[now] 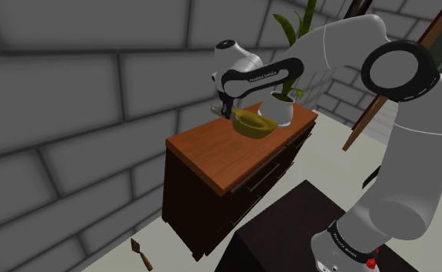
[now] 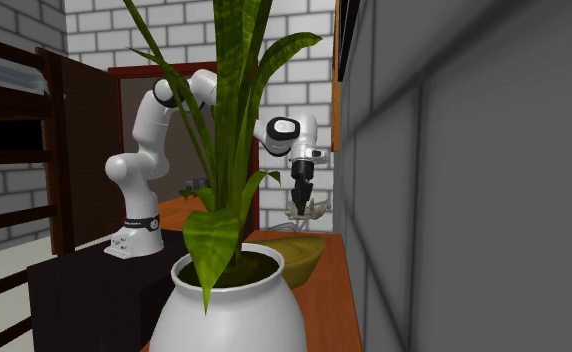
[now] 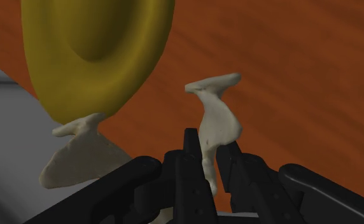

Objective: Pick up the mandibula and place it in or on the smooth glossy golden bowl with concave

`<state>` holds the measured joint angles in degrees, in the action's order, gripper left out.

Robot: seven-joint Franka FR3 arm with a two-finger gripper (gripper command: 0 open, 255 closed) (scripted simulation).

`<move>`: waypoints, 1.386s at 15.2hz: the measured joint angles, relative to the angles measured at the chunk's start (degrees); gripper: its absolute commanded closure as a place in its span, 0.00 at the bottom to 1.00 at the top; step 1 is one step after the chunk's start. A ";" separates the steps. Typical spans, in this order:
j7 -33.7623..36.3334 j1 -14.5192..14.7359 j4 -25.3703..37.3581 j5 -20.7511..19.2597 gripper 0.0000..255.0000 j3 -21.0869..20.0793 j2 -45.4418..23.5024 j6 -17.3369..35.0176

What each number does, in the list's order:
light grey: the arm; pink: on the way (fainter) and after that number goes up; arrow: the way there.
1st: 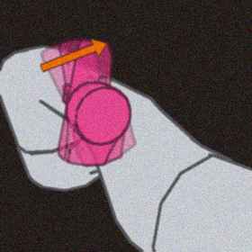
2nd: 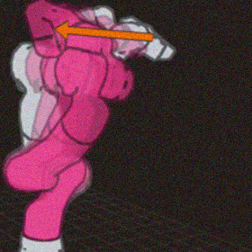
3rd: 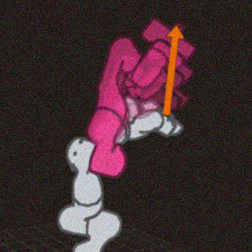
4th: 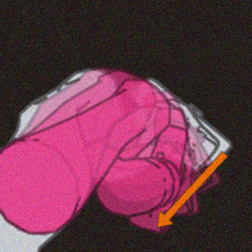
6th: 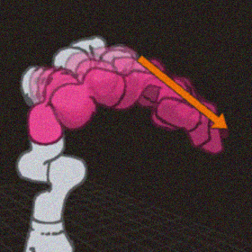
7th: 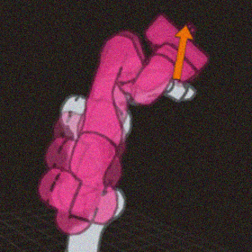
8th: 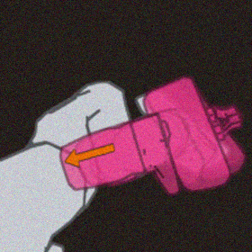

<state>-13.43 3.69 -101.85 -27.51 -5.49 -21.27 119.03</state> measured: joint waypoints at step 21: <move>-12.16 -8.10 -8.90 1.37 1.00 4.12 10.30 3.53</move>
<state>-25.58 -4.42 -110.75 -26.14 -1.36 -10.97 122.56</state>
